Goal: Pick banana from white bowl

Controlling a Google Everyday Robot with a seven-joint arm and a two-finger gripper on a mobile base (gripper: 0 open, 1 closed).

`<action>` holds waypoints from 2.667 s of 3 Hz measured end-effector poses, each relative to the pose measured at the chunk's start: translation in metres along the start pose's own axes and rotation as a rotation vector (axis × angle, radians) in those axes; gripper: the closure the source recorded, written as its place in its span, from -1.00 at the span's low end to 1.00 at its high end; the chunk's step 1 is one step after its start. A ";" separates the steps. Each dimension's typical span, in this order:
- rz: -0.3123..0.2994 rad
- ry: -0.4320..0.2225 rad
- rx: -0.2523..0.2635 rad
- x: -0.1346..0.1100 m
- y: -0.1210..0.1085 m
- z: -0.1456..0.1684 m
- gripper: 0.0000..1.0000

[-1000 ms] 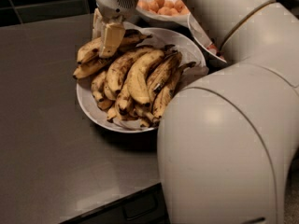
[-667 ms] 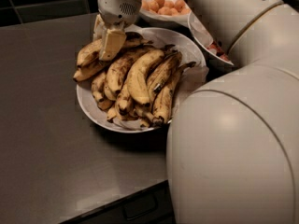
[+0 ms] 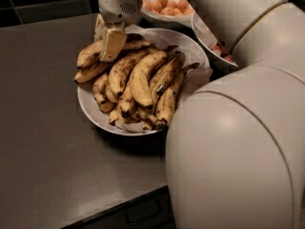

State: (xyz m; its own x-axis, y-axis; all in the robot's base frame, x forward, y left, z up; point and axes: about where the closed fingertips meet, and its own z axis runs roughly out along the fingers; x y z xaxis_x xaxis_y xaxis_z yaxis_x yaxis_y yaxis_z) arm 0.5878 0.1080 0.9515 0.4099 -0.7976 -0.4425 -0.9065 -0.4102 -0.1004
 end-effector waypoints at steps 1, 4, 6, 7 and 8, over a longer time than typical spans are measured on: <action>-0.001 -0.001 0.009 0.000 -0.001 -0.001 1.00; -0.086 0.054 0.252 -0.023 0.049 -0.058 1.00; -0.107 0.104 0.329 -0.036 0.074 -0.083 1.00; -0.086 0.082 0.330 -0.040 0.094 -0.076 1.00; -0.085 0.081 0.329 -0.040 0.095 -0.075 1.00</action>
Offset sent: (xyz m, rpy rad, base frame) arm -0.0504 -0.0299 0.0543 0.0097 -0.2059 -0.0498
